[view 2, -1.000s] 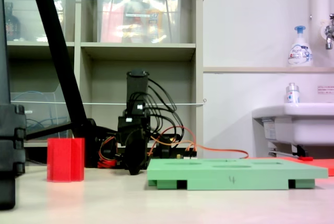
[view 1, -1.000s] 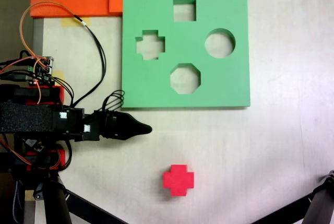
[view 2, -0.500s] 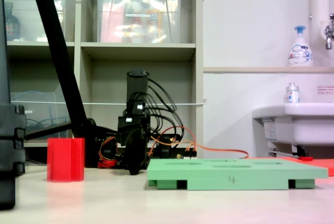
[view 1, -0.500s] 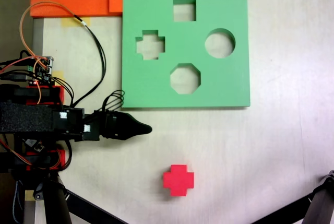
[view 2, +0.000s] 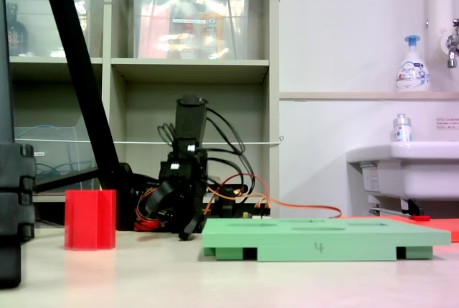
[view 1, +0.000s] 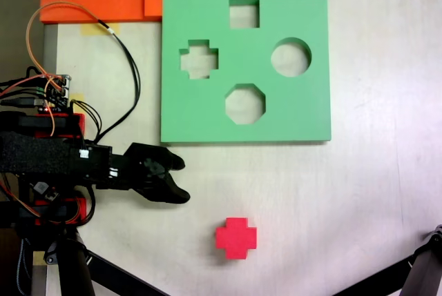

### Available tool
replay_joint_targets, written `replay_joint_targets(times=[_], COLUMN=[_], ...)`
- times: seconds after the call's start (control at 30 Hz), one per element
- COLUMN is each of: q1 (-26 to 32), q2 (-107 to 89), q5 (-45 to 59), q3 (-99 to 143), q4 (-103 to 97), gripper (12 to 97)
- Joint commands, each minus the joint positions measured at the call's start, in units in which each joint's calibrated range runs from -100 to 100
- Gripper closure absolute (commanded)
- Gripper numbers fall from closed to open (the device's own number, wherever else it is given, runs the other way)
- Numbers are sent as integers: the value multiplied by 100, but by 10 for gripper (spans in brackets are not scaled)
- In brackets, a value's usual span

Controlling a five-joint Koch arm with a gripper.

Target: Put the cross columnar block into the corresponding hole

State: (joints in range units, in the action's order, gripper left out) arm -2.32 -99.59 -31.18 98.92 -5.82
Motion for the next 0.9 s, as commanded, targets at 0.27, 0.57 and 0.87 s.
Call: replay_joint_targets(times=[0.27,0.57,0.87], q1=[-225,-249,-317], q2=[-41,-41,322], q5=[-1480,-1661,-1665], q3=[-3162,-5795,-7639], q4=[5363,8570,10525], gripper=[682,719,446])
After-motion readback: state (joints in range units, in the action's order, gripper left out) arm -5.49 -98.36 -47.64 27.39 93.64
